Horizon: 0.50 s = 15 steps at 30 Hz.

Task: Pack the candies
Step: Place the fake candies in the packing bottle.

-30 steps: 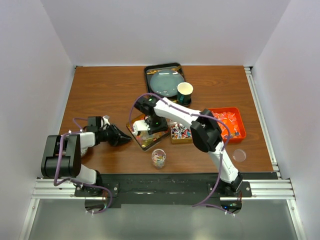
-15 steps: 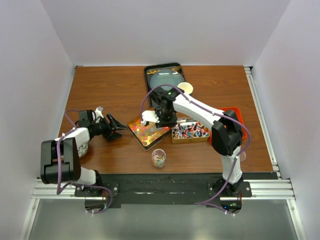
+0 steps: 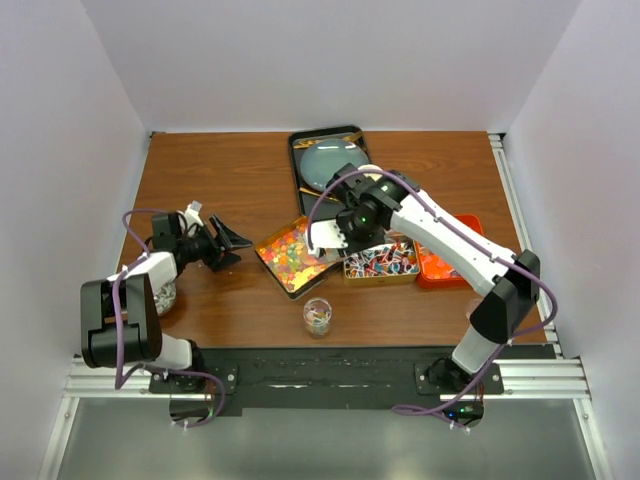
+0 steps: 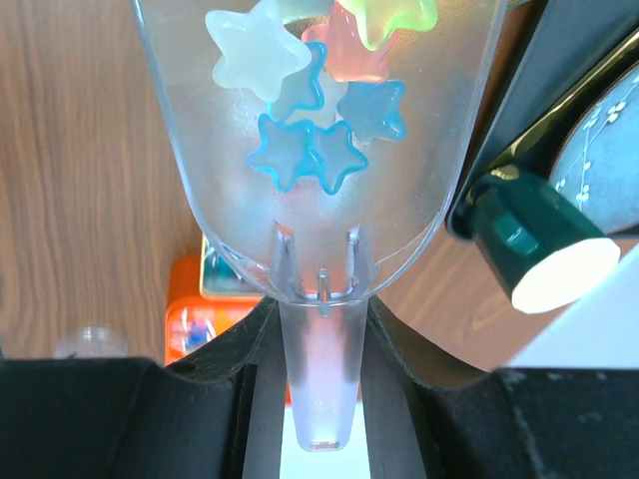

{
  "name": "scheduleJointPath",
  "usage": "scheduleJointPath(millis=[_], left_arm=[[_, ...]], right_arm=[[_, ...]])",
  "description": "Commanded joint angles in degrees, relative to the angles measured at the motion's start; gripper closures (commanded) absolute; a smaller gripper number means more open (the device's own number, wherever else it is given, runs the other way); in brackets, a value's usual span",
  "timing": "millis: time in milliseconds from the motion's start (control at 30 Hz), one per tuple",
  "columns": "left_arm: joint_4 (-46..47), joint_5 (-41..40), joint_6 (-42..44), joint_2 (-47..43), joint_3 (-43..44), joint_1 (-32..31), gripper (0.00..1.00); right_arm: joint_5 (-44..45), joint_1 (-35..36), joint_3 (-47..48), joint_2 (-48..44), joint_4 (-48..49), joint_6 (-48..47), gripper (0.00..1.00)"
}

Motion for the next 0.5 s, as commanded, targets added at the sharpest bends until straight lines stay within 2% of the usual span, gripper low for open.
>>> scheduleJointPath(millis=[0,200,467], left_arm=[[4.93,1.46,-1.67,1.54,3.26,0.50,0.26],[5.98,1.55,-2.46,2.77,4.85,0.59,0.27],[7.12,1.63,-4.04,2.51,4.50,0.50,0.27]], right_arm=[[7.17,3.73,-2.64,-3.56,-5.77,-4.79,1.00],[16.84,10.06,-8.09,-5.85,-5.16,-7.34,1.00],[24.49,13.67,-5.63,-3.30,-6.74,-8.93,1.00]])
